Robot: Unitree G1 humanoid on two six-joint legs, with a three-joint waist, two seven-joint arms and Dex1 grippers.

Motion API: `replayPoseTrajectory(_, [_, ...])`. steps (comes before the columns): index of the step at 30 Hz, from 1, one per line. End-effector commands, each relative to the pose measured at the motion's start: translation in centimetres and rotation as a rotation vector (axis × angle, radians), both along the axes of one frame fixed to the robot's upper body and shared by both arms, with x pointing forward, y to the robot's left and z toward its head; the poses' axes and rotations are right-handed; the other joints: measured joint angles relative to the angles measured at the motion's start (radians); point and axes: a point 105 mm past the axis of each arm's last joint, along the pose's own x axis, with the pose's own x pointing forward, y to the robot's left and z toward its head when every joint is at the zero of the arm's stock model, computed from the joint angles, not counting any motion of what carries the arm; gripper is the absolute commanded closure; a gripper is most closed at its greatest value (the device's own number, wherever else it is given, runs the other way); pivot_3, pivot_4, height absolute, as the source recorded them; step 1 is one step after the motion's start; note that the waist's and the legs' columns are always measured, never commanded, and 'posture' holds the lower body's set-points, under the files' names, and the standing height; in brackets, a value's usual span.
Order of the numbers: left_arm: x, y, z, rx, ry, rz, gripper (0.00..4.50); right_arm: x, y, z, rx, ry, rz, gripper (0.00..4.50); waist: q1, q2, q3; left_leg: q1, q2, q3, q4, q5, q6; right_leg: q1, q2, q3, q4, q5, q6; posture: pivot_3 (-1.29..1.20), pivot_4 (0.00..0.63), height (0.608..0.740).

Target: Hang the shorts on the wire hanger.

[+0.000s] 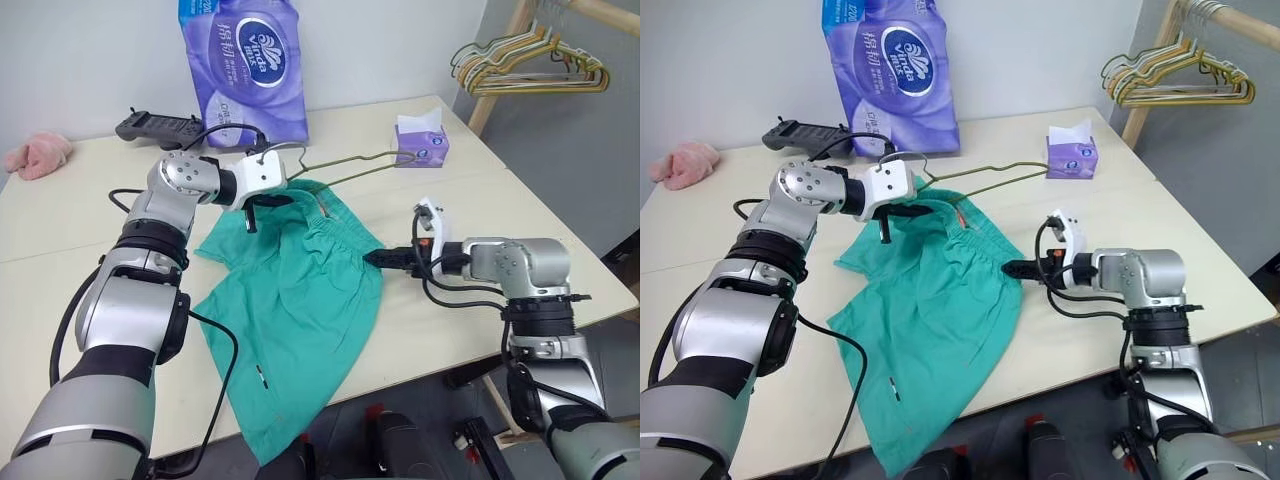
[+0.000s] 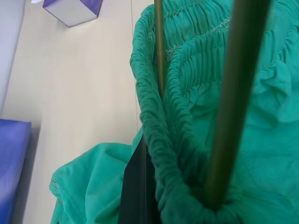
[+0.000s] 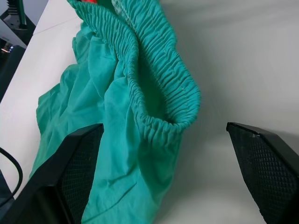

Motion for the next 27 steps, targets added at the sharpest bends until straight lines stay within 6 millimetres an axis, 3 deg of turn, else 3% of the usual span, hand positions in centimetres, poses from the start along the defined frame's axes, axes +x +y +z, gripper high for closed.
replayPoseTrajectory(1, [0.0, 0.3, 1.4, -0.017, -0.050, 0.003, 4.50, 0.8, 1.2, 2.0, 0.061, -0.070, 0.020, 0.01, 0.000, 0.000, 0.000, 0.000, 0.000, 0.000, 0.000, 0.000, 0.000, 0.000, 0.000, 0.000, 0.000, 0.000, 0.000, -0.12, 0.109, 0.740])
replayPoseTrajectory(8, [0.0, 0.7, 1.4, -0.012, -0.052, 0.011, 4.50, 1.0, 1.8, 2.5, 0.097, -0.072, 0.029, 0.01, 0.001, 0.000, 0.000, 0.000, 0.000, 0.000, 0.000, 0.000, 0.000, 0.000, 0.000, 0.000, 0.000, 0.000, 0.000, -0.10, 0.109, 0.740])
replayPoseTrajectory(9, [0.0, 0.8, 1.4, -0.011, -0.053, 0.014, 4.50, 1.0, 1.7, 2.7, 0.102, -0.073, 0.031, 0.18, 0.001, 0.000, 0.000, 0.000, 0.000, 0.000, 0.000, 0.000, 0.000, 0.000, 0.000, 0.000, 0.000, 0.000, 0.000, -0.10, 0.108, 0.740])
replayPoseTrajectory(11, [0.0, 1.0, 1.3, -0.013, -0.053, 0.021, 4.50, 0.6, 1.5, 3.0, 0.115, -0.075, 0.048, 0.57, 0.002, 0.000, 0.000, 0.000, 0.000, -0.001, 0.000, 0.000, 0.000, 0.000, 0.000, 0.000, 0.000, 0.000, 0.000, -0.10, 0.109, 0.740])
replayPoseTrajectory(22, [0.1, 1.4, 1.3, -0.009, -0.056, 0.039, 4.50, -0.4, 1.8, 3.0, 0.109, -0.074, 0.105, 4.25, 0.003, 0.000, 0.000, 0.000, 0.000, -0.001, 0.000, 0.000, 0.000, 0.000, 0.000, 0.000, 0.000, 0.000, 0.000, -0.09, 0.111, 0.740])
replayPoseTrajectory(23, [0.1, 1.4, 1.3, -0.008, -0.057, 0.040, 4.50, -0.4, 1.9, 3.0, 0.106, -0.077, 0.108, 4.47, 0.003, 0.000, 0.000, 0.000, 0.000, 0.000, 0.000, 0.000, 0.000, 0.000, 0.000, 0.000, 0.000, 0.000, 0.000, -0.09, 0.111, 0.740])
replayPoseTrajectory(27, [0.1, 1.6, 1.2, -0.007, -0.058, 0.044, 4.50, -0.5, 2.0, 2.8, 0.083, -0.086, 0.118, 4.47, 0.004, 0.000, 0.000, 0.000, 0.000, -0.001, 0.000, 0.000, 0.000, 0.000, 0.000, 0.000, 0.000, 0.000, 0.000, -0.09, 0.112, 0.740])
